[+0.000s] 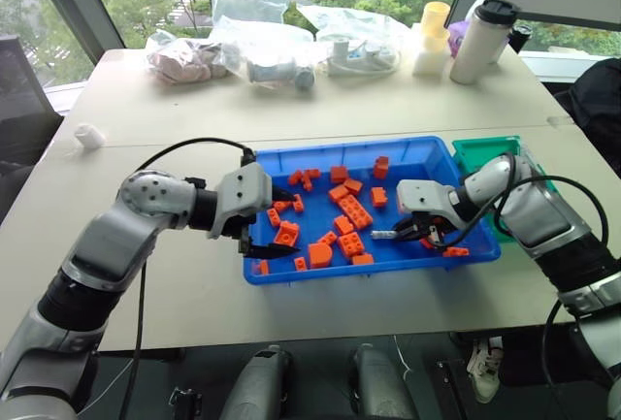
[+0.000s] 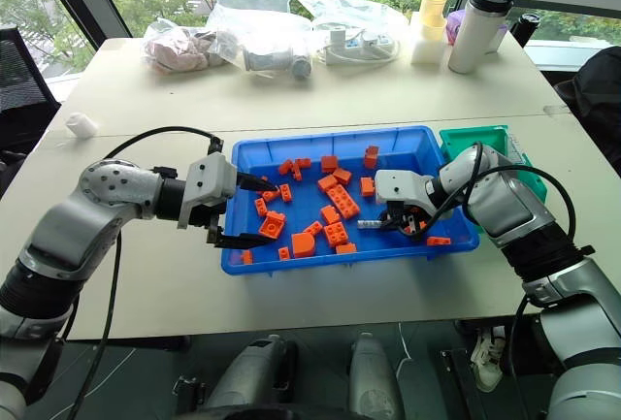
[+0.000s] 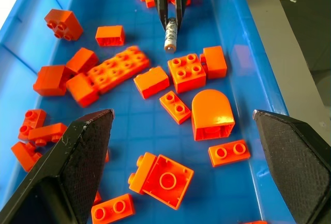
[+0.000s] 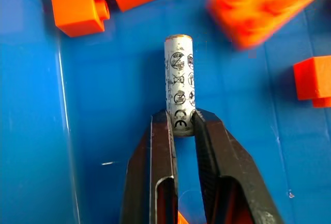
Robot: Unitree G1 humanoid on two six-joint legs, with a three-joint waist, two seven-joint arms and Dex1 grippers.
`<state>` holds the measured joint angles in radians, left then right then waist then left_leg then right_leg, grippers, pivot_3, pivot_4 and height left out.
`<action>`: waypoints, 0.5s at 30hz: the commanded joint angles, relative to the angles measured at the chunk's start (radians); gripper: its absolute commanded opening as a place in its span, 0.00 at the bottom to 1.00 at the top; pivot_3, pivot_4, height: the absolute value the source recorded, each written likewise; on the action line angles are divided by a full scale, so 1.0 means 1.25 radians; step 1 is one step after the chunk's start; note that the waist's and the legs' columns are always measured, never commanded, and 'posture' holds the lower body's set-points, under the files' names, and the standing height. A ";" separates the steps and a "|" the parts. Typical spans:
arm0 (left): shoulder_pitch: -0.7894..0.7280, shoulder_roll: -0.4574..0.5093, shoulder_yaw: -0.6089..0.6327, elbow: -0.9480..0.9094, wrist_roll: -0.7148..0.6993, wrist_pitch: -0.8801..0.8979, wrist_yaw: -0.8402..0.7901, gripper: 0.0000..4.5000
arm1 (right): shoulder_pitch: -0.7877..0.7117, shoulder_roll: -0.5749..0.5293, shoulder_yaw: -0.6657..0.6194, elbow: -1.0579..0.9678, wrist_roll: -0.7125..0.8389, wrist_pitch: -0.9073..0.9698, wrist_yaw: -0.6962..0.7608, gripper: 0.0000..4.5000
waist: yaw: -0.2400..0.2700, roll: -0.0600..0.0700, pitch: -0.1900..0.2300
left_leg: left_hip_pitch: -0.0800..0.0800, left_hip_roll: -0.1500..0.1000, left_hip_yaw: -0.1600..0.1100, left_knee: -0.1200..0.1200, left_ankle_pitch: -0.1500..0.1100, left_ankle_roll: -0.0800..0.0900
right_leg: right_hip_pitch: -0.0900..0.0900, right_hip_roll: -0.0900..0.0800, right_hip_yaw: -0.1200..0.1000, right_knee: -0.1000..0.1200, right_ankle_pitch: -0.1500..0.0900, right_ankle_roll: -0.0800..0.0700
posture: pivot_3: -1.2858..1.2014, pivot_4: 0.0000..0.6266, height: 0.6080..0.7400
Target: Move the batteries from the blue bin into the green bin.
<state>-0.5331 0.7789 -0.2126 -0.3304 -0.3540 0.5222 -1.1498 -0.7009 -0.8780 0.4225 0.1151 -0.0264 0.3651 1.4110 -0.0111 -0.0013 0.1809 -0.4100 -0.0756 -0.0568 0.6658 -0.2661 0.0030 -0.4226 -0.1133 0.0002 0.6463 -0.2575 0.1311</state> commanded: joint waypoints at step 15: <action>-0.139 -0.221 0.069 0.156 -0.077 -0.037 0.080 1.00 | 0.053 0.018 -0.591 -0.161 0.222 0.499 -0.398 0.01 | 0.021 0.000 0.000 | -0.001 -0.001 0.000 0.001 0.000 0.000 | 0.000 -0.001 0.000 0.000 0.000 0.000 | 0.52 0.24 1.00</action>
<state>-0.6891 0.5053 -0.1403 -0.1416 -0.4511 0.5076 -1.0481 -0.6484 -0.8475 -0.2520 -0.0527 0.2348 0.9386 0.9691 0.0146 -0.0016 0.1809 -0.4111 -0.0765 -0.0570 0.6667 -0.2659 0.0025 -0.4228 -0.1147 0.0002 0.6465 -0.2574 0.1311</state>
